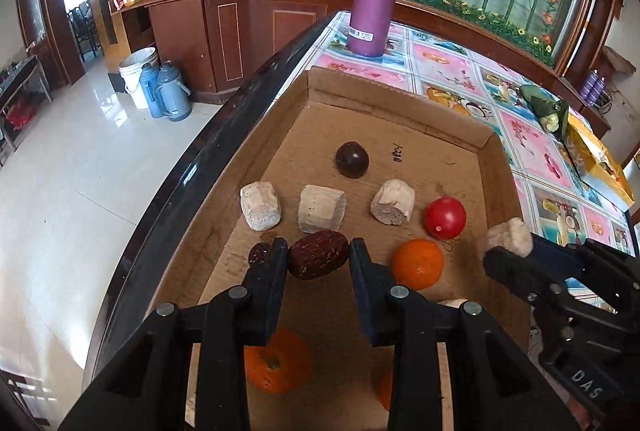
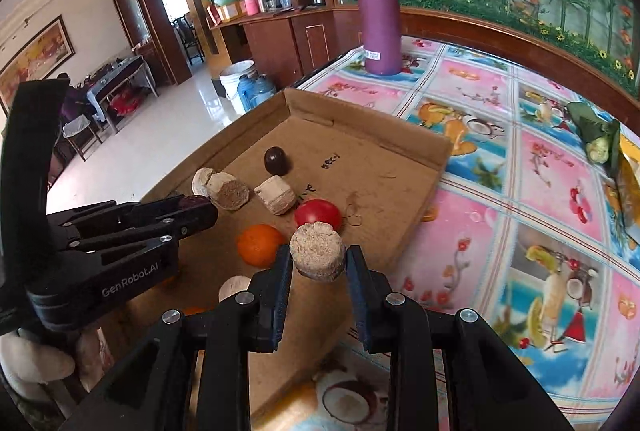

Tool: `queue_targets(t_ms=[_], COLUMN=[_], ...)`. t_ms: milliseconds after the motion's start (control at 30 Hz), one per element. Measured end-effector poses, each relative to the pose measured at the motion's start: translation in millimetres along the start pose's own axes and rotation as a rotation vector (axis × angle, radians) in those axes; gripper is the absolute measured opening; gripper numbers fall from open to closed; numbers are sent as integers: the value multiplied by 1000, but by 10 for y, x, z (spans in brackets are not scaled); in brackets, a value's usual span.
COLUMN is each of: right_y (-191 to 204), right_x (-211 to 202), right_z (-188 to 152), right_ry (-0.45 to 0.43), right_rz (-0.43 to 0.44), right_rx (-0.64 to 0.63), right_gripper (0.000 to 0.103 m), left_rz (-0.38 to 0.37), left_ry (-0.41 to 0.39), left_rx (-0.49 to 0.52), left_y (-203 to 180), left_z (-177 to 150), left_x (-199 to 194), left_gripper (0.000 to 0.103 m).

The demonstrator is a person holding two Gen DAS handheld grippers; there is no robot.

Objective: Organize fruits
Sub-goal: 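Carry both items into the tray and open both tools to release them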

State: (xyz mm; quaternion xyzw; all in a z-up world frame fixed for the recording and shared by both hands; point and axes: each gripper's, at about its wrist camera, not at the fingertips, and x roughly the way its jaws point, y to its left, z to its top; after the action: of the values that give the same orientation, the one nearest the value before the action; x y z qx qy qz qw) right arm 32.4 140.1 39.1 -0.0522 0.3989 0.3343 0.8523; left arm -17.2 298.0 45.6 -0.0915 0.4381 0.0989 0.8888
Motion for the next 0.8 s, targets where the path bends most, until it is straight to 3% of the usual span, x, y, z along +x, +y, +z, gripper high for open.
queue_targets(t_ms=[333,433,600,800], right_y=[119,116,119,138], right_x=[162,185,193,169], right_z=[-56,-61,-66,-65], right_ry=[19,23,21,9], right_rz=[-26,-29,-31,-34], right_rx=[-47,-46,-48,-50], right_gripper=[31,31,31,33], left_rz=[-6,-9,-15,-32], left_ry=[14,16,5,-3], left_rx=[-4,-9,-11,-24], left_y=[13,13,5,12], left_z=[10,13,17,10], left_x=[77,86,64,22], left_gripper=[31,34,51,54])
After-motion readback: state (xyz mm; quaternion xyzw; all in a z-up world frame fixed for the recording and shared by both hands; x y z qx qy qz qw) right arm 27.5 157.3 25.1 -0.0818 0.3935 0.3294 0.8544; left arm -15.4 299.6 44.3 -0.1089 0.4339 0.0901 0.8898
